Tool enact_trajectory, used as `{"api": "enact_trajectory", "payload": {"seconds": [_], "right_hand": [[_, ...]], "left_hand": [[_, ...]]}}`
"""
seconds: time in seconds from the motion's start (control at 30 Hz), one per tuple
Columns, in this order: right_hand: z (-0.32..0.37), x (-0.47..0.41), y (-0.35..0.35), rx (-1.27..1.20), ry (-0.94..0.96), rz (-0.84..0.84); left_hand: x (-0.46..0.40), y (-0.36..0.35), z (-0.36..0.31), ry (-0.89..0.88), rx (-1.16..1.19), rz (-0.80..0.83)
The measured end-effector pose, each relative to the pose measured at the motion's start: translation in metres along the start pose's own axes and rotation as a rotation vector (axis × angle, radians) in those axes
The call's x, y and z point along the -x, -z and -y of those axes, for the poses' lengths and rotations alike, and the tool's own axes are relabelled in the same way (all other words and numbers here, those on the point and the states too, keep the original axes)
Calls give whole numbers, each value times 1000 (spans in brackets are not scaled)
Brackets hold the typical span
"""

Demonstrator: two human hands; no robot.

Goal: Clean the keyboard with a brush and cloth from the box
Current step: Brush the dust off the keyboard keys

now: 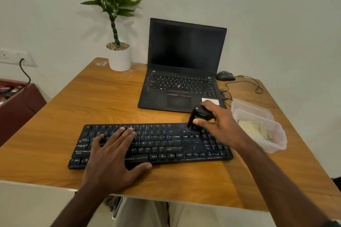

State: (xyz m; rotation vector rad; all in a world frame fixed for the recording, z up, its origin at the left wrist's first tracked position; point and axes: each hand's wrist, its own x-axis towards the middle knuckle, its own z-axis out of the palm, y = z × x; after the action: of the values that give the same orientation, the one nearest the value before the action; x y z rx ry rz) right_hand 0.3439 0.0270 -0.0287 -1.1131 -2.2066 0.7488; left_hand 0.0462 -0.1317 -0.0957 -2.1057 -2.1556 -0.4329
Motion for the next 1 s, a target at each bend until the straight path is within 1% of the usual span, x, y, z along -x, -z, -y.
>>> {"api": "enact_trajectory", "payload": {"seconds": [0.07, 0.13, 0.23, 0.33, 0.43, 0.53, 0.6, 0.73, 0.9, 1.0], "right_hand": [[1, 1, -5, -13, -9, 19], [6, -3, -12, -51, -27, -11], [18, -8, -28, -115, 11, -12], [19, -8, -29, -194, 12, 6], [7, -5, -12, -113, -27, 43], [-3, -6, 8, -29, -47, -9], [-4, -5, 14, -67, -42, -57], [4, -1, -10, -110, -45, -10], [17, -9, -27, -231, -22, -29], [6, -3, -14, -131, -25, 36]], "left_hand": [[-1, 0, -1, 2, -9, 4], [-1, 1, -2, -2, -11, 6], [0, 3, -2, -5, -8, 12], [0, 4, -2, 3, -2, 21], [0, 4, -2, 0, -2, 21], [0, 4, -2, -2, 1, 18], [1, 4, -2, -2, 4, 17], [-1, 3, -2, -6, -9, 17], [0, 4, -2, -7, -7, 22], [0, 3, -1, -7, -3, 18]]}}
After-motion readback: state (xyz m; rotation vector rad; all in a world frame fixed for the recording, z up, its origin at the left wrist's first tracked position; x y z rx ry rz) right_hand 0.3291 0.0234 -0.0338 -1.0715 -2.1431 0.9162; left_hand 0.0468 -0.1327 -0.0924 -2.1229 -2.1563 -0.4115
